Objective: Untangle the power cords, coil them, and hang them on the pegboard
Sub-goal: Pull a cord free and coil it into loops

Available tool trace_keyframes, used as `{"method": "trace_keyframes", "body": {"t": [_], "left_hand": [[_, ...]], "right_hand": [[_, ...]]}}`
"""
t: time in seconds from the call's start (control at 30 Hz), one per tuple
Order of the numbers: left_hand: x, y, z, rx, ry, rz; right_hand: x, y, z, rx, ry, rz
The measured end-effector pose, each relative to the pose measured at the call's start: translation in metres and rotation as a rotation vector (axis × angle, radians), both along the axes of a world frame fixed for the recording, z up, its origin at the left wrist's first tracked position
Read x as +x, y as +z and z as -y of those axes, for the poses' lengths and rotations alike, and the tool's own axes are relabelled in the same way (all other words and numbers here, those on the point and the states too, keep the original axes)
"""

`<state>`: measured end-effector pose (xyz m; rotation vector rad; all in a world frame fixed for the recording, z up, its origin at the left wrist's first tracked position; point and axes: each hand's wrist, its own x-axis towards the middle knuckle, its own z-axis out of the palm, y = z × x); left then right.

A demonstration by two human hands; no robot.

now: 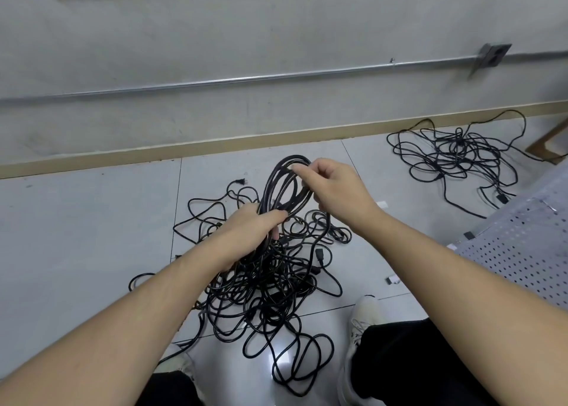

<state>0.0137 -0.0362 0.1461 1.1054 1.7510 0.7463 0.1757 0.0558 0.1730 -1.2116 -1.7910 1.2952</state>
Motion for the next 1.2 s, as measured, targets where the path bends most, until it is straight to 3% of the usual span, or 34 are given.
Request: {"method": "trace_keyframes", "body": {"t": [0.13,0.2,0.37,0.43,0.5,0.77,0.87,1.2], "left_hand": [[-0.008,0.005,0.002,0.028,0.136,-0.061],[-0.015,0.006,0.0,0.041,0.195,-0.071],[-0.01,0.005,0.001,0.002,0.114,-0.094],[-0.002,0.006,0.002,0.018,0.056,-0.099],[0.005,0.006,0.001,0.05,0.011,-0.081],[0.017,0.019,0.01,0.093,-0.204,0.016],[0.015,0.021,0.012,0.085,-0.193,0.099],[0.017,0.015,0.012,0.032,-0.041,0.361]], "right_hand": [[0.011,0.006,-0.006,-0.232,0.207,0.108],[0.017,0.008,-0.005,-0.25,0.315,0.079],[0.009,0.004,-0.001,0.079,0.154,-0.198],[0.003,0.001,-0.003,0.241,0.052,-0.243],[0.002,0.0,-0.005,0.268,-0.021,-0.253],[-0.005,0.0,-0.004,-0.152,-0.104,-0.455],[-0.002,0.002,-0.006,-0.337,-0.054,-0.497],[-0.016,0.011,0.001,-0.545,-0.109,-0.718]]}}
